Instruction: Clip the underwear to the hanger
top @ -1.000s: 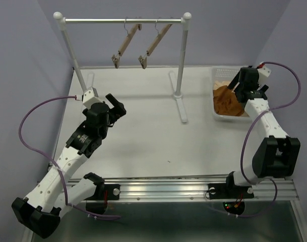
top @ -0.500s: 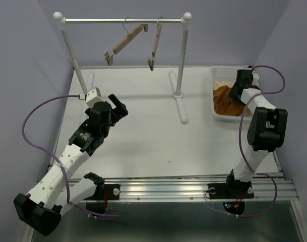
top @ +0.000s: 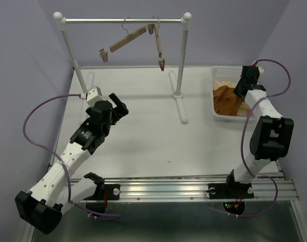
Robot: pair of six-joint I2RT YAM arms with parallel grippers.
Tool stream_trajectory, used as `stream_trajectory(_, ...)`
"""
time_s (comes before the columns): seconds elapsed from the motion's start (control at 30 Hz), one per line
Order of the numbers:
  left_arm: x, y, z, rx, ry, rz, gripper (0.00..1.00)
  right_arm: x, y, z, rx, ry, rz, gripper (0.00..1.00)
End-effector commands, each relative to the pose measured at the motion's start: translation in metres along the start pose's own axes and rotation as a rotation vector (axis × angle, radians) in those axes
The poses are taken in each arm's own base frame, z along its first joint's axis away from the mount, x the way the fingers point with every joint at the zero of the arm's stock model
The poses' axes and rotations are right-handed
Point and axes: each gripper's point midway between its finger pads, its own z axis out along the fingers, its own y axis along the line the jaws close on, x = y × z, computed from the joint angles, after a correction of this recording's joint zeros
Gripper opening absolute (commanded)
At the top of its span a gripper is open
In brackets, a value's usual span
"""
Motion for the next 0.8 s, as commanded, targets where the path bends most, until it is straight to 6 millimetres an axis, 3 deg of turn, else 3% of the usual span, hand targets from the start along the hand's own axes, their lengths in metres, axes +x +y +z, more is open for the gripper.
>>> stream_trajectory(0.0,-0.02,-0.009,-0.003,0.032,-0.067,-0.014,0.99,-0.097,0.032,-0.084,-0.296,-0.301,0.035,0.01)
stream_trajectory(0.07,-0.02,-0.008,-0.002,0.033,-0.071,-0.017,0.99,-0.107,0.043,-0.108,-0.397,-0.328,0.029,0.01)
stream_trajectory(0.2,-0.019,-0.008,-0.002,0.039,-0.072,-0.013,0.99,-0.121,0.074,-0.181,-0.665,-0.395,0.0,0.01)
stream_trajectory(0.3,-0.02,-0.008,-0.004,0.041,-0.077,-0.014,0.99,-0.118,0.09,-0.225,-0.814,-0.413,-0.042,0.01)
stream_trajectory(0.37,-0.02,-0.007,-0.005,0.046,-0.082,-0.019,0.99,-0.115,0.102,-0.27,-0.954,-0.44,-0.074,0.01)
stream_trajectory(0.53,-0.022,-0.006,-0.011,0.066,-0.094,-0.032,0.99,-0.085,0.135,-0.348,-1.224,-0.412,-0.152,0.01)
stream_trajectory(0.6,-0.022,-0.003,-0.013,0.062,-0.099,-0.037,0.99,-0.06,0.149,-0.373,-1.351,-0.356,-0.197,0.01)
stream_trajectory(0.77,-0.021,0.004,-0.016,0.037,-0.096,-0.037,0.99,-0.007,0.173,-0.408,-1.562,-0.219,-0.242,0.01)
